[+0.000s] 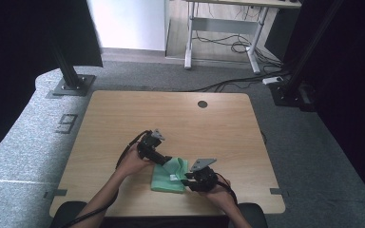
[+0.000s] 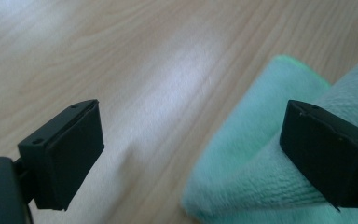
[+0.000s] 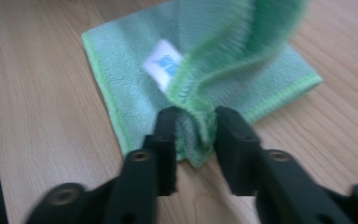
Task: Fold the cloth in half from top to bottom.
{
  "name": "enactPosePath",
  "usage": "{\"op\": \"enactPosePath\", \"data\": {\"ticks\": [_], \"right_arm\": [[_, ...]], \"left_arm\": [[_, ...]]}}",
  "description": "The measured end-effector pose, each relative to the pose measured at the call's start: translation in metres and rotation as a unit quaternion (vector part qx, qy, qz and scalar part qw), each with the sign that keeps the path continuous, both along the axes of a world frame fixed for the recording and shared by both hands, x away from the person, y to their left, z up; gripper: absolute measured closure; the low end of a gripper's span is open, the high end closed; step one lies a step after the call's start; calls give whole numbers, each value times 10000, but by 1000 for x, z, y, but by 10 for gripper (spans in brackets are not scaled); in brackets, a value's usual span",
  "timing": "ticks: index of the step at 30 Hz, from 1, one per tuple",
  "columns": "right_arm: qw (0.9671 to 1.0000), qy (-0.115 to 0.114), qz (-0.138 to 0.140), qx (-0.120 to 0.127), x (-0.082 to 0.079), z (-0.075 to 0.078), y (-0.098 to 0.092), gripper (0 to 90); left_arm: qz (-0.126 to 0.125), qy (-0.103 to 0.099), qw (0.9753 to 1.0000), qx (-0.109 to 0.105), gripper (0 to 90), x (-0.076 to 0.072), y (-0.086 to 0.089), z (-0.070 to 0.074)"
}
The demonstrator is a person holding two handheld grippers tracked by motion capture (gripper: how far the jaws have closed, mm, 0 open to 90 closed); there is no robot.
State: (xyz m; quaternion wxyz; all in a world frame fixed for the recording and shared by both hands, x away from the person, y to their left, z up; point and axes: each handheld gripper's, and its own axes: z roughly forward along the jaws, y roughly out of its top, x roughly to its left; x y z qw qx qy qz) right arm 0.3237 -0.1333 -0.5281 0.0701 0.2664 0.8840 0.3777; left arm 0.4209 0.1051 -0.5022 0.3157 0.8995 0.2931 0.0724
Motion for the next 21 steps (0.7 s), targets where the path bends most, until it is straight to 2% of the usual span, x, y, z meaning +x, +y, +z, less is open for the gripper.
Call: {"op": "enactPosePath", "data": {"ticks": [3, 7, 8, 9, 13, 16, 18, 20, 21], "right_arm": [[9999, -89, -73, -18, -2, 4, -4, 564], [9994, -197, -273, 111, -2, 12, -16, 481], [9987, -239, -394, 210, -1, 16, -24, 461], [9987, -239, -394, 210, -1, 16, -24, 461], [9969, -175, -685, 354, 7, 17, -33, 433], [9967, -97, -712, 382, 10, 14, -27, 411], [9975, -77, -641, 300, 12, 9, -16, 389], [9977, -68, -629, 250, 12, 7, -13, 383], [9982, -68, -585, 145, 12, 2, -7, 360]], "left_arm": [[-17, 35, 10000, -12, 62, -7, 8, -2], [39, 84, 10000, -22, 62, -14, 18, -8], [37, 84, 10000, 4, 62, -14, 19, -9], [56, 95, 9999, 27, 62, -15, 21, -10], [128, 67, 9997, 197, 62, -19, 26, -17], [186, 34, 9996, 212, 62, -21, 29, -19], [239, -16, 9996, 117, 62, -25, 31, -16], [204, -49, 9998, -13, 62, -31, 30, -11], [154, -64, 9998, -62, 60, -34, 30, -8]]}}
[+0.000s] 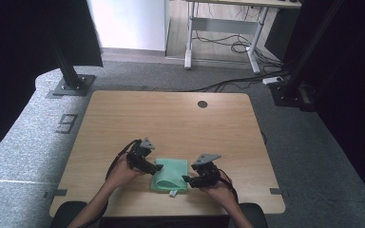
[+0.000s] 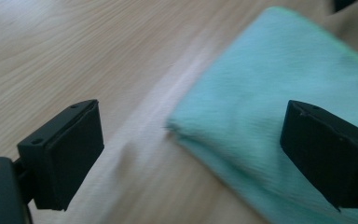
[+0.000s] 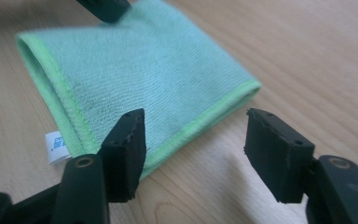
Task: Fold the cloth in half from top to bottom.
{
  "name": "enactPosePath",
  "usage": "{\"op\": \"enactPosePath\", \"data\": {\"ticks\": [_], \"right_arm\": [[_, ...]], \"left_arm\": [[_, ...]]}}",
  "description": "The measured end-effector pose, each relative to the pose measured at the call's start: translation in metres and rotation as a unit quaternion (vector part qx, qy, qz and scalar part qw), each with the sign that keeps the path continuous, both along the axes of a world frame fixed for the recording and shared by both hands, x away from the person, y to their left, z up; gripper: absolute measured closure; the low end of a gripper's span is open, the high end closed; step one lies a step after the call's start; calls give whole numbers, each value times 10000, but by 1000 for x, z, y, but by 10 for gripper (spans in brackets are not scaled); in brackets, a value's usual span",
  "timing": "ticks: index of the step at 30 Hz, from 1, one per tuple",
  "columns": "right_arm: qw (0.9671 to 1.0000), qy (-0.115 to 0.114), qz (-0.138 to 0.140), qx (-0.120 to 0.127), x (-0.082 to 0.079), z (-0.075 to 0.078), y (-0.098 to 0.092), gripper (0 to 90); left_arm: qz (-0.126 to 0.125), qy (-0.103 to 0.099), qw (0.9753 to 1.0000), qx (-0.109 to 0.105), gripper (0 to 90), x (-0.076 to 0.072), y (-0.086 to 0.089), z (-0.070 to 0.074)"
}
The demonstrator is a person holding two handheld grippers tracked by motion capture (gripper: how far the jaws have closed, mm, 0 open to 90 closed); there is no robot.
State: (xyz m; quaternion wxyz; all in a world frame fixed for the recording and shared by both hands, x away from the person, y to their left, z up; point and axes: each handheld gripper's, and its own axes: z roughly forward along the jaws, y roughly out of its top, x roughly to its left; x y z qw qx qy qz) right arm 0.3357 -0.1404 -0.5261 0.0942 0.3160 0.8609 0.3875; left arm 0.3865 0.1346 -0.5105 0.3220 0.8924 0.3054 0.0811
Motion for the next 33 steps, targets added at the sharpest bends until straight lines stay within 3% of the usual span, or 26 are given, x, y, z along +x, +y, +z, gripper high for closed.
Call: {"op": "enactPosePath", "data": {"ticks": [4, 6, 8, 11, 13, 17, 22, 26, 33], "right_arm": [[9999, -30, -5, -157, -1, -6, 5, 328], [9997, -23, -16, -242, -2, -10, 7, 313], [9996, -30, -20, -266, -2, -11, 8, 308], [9995, -39, -55, -299, -3, -13, 8, 297], [9996, 0, -67, -288, -3, -14, 8, 290], [9996, 12, -89, -281, -3, -16, 9, 284], [9996, 34, -142, -247, -3, -17, 9, 280], [9995, 21, -148, -266, -3, -17, 10, 277], [9994, -48, -159, -313, -4, -18, 10, 213]], "left_arm": [[-241, -22, 9996, -140, 59, -19, -6, 4], [-307, -9, 9995, -112, 58, -25, -9, 2], [-337, -23, 9994, 12, 58, -30, -11, -3], [-228, -160, 9984, 492, 57, -34, -7, -13], [-101, -175, 9982, 571, 58, -34, -3, -18], [66, -136, 9990, 412, 57, -34, 5, -19], [-76, -72, 9998, 173, 66, -47, 8, -14], [28, -70, 9994, 331, 65, -52, 11, -23], [274, 1, 9996, 116, 51, -51, 17, -29]]}}
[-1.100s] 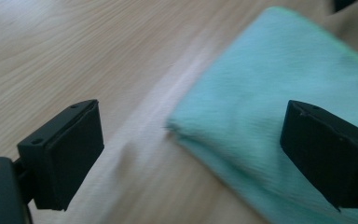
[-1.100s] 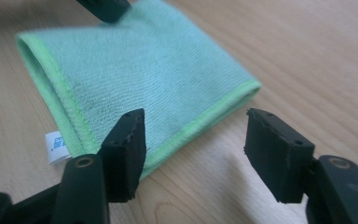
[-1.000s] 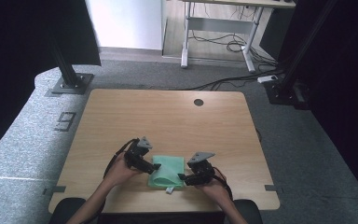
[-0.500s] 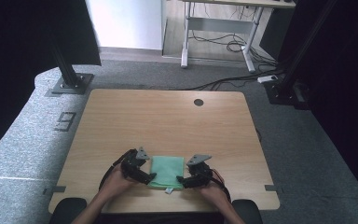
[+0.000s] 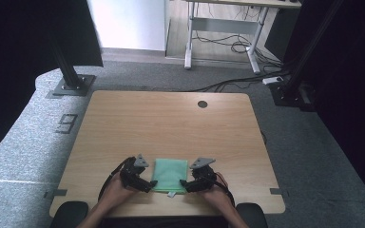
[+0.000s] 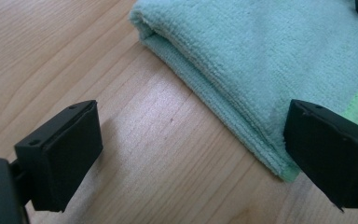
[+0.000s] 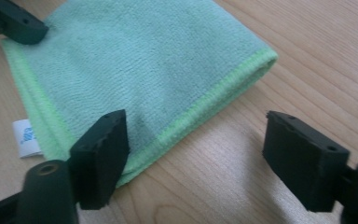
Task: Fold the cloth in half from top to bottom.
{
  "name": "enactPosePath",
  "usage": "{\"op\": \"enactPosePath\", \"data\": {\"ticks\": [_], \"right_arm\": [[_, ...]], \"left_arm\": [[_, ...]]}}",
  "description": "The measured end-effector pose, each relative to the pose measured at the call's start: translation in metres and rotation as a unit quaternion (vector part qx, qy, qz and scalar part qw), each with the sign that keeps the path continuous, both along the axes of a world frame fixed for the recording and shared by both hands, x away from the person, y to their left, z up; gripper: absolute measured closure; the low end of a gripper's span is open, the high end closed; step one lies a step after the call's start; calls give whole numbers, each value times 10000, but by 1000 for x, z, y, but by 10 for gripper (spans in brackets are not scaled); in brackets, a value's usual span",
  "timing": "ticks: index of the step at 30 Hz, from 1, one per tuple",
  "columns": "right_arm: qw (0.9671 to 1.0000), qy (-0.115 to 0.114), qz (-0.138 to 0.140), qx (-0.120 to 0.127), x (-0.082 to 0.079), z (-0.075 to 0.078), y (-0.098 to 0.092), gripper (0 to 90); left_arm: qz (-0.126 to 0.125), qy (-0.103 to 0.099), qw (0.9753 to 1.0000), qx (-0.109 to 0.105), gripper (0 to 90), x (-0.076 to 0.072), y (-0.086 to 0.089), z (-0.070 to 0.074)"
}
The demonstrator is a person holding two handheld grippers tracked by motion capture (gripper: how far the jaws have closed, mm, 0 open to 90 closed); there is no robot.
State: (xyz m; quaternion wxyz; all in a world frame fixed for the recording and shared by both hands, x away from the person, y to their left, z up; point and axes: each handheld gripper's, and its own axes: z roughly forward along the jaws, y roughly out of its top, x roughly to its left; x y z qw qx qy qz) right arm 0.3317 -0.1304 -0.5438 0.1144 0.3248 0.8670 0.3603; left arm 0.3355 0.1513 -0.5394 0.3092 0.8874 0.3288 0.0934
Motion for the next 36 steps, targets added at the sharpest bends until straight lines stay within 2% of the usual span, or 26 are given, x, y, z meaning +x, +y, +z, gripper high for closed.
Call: {"op": "enactPosePath", "data": {"ticks": [4, 6, 9, 14, 21, 27, 36], "right_arm": [[9998, -20, -172, -24, -1, -2, 0, 156], [9996, -21, -272, -58, -1, -2, 1, 145], [9996, 24, -281, -50, 1, -3, 1, 147], [9992, -28, -385, -58, 9, -4, 0, 122], [9984, -27, -568, -21, 25, -5, -4, 112], [9971, -52, -755, -49, 43, -4, -6, 110], [9958, -21, -913, 13, 61, -5, -9, 109]], "left_arm": [[88, -20, 9999, -145, 49, -2, 2, -3], [142, -37, 9998, -166, 0, -1, 2, -5], [192, -79, 9996, -169, 0, 0, 2, -6], [322, -140, 9991, -225, 0, 4, 1, -7], [450, -232, 9983, -283, 0, 19, -3, -9], [535, -246, 9978, -301, 0, 32, -6, -9], [627, -263, 9972, -309, 0, 57, -9, -10]]}}
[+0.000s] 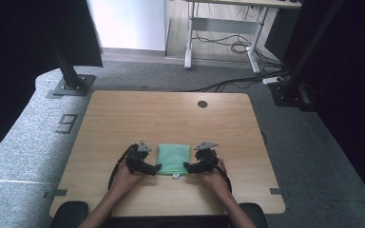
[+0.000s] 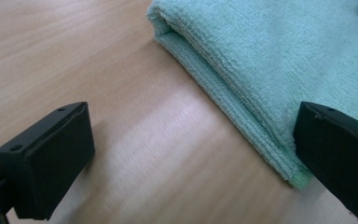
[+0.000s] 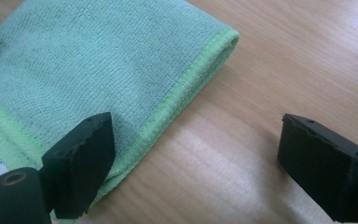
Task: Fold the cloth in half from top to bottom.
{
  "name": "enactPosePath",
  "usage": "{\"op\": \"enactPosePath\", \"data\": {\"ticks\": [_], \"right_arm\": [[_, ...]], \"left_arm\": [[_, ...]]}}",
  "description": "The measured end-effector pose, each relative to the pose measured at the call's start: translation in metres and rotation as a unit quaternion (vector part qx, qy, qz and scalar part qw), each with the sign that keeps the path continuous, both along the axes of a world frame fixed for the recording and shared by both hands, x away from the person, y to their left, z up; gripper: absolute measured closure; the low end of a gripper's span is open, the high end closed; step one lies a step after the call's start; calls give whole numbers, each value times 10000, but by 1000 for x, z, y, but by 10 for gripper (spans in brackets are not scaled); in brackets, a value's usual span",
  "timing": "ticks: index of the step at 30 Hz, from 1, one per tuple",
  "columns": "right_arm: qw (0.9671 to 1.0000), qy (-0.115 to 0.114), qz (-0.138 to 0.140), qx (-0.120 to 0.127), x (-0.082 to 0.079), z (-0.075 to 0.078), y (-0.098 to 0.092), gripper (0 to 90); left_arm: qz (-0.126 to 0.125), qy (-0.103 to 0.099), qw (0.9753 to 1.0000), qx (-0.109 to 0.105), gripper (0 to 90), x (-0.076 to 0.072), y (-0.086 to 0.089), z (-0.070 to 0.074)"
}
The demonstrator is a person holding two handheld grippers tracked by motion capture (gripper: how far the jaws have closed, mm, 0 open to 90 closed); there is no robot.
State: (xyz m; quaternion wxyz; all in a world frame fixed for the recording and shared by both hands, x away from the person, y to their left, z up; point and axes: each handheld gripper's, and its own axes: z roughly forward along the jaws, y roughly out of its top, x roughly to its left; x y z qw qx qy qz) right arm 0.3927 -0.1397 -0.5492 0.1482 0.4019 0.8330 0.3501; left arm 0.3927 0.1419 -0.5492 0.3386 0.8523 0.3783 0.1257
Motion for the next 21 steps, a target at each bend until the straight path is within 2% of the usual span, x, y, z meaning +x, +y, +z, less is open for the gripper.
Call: {"op": "enactPosePath", "data": {"ticks": [8, 21], "right_arm": [[9999, -52, -162, -8, 15, 0, 0, 109], [9993, -113, -369, -1, 37, -1, 2, 110]], "left_arm": [[70, 13, 10000, 3, 0, 21, -1, 0], [248, 15, 9997, -1, 0, 38, -2, 0]]}}
